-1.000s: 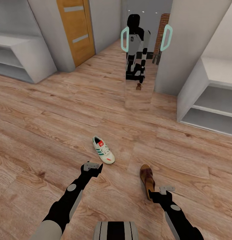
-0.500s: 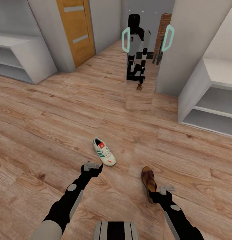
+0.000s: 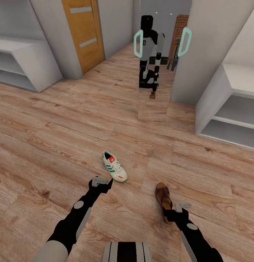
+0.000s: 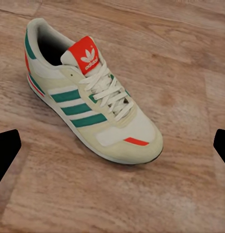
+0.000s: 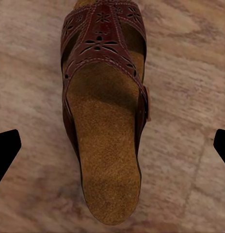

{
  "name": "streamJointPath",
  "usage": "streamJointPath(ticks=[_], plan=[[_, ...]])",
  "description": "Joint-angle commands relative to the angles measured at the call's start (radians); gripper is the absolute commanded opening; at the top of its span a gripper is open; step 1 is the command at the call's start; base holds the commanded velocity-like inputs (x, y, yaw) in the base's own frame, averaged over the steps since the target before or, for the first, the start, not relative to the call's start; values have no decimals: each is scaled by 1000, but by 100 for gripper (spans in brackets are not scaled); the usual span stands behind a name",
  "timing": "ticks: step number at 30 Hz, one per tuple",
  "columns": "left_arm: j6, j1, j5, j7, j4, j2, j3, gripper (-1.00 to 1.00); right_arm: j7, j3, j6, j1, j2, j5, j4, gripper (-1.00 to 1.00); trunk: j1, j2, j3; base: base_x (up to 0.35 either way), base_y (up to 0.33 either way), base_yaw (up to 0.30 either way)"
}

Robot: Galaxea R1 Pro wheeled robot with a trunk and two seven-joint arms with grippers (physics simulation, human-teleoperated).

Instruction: Pick up the two gym shoes and the two sandals from the corridor floor and place them onto the hallstand (shoe rack) in the corridor, making sure they are on the rack and not on the floor. Arrange them so the two gym shoes are next to each other and the two sandals are next to each other.

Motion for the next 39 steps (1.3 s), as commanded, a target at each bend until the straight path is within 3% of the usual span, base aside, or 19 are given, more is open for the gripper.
streamJointPath(ticks=[1,13,24,30,39], plan=[[-3,-1,2,-5,0,0,0,100,0,0,6,0,0,1,-2,100,0,0,-1,3,2,0],[-4,-1,7,-81,-4,3,2,100,0,-1,6,0,-3,1,-2,100,0,0,-3,1,0,0],[-6,-1,10,-99,-5,4,9,100,0,-2,6,0,-3,1,-2,100,5,-3,-60,0,0,0],[-47,0,10,-98,-5,5,16,100,0,-2,6,0,-3,1,-2,100,7,-4,-93,0,0,0],[-75,1,10,-95,-9,5,17,100,0,-1,6,0,-3,0,-2,100,7,-4,-104,0,0,0]])
